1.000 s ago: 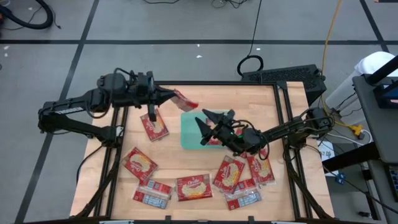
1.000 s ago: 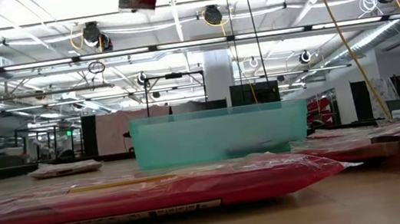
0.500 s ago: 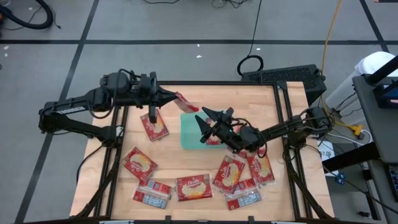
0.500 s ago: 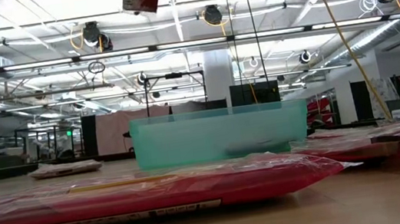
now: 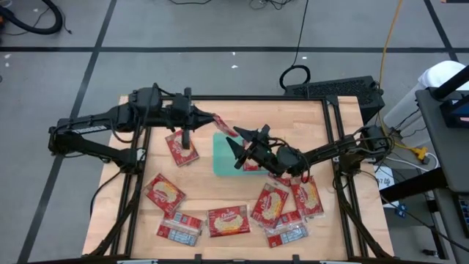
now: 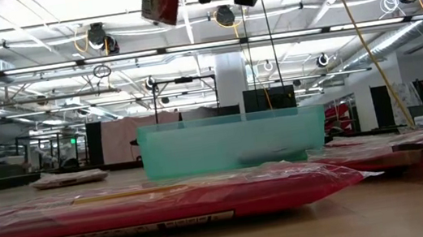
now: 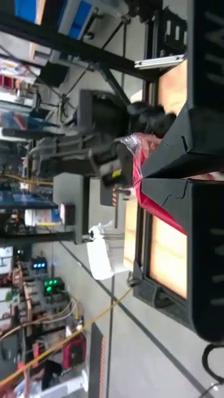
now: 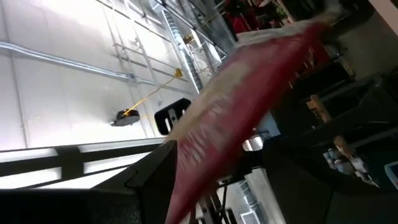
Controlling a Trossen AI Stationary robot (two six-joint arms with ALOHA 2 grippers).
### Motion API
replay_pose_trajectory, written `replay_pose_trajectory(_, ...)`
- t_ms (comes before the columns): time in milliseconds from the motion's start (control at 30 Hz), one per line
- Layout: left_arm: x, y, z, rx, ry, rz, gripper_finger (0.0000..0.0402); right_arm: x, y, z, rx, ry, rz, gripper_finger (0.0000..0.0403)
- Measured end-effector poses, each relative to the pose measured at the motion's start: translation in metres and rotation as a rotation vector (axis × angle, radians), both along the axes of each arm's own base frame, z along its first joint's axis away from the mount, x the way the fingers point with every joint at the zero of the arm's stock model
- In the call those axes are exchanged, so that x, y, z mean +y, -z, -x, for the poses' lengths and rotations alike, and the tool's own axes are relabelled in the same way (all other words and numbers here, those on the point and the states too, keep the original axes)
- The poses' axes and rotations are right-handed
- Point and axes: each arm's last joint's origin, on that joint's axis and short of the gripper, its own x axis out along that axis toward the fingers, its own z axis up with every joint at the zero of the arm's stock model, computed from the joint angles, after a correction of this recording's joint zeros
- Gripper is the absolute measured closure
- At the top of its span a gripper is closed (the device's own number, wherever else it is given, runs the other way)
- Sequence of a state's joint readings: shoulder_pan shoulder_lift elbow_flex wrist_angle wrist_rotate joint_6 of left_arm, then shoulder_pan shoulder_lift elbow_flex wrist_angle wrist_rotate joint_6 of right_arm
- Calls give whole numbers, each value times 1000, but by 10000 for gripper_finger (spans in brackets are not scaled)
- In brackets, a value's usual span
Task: Sort popcorn bags into baskets
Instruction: Put the red popcorn bag into the green bin
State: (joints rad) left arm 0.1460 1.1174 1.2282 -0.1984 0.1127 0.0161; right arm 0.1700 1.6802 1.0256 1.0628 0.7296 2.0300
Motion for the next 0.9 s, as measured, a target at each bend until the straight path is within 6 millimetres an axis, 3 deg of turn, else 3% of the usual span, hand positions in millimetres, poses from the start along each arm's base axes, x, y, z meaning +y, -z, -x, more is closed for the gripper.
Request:
replay_pose_trajectory(233, -2, 4, -17, -26, 31, -1, 401, -18, 0, -2, 9, 30, 28, 180)
replay_pose_trajectory(367, -6, 1, -16, -51, 48, -6, 401, -22, -4, -2, -5, 20, 83, 217)
replay_pose_trajectory(567, -11, -2, -3, -32, 62, 5, 397, -25, -6, -1, 0, 15, 146, 301)
replay_pose_trajectory(733, -12, 8, 11, 122, 58, 78, 391, -30, 6, 2, 72, 0, 238, 352)
replay_pose_trajectory(900, -15, 23, 26, 316, 34, 230, 344, -35, 18, 15, 129, -23, 343, 378)
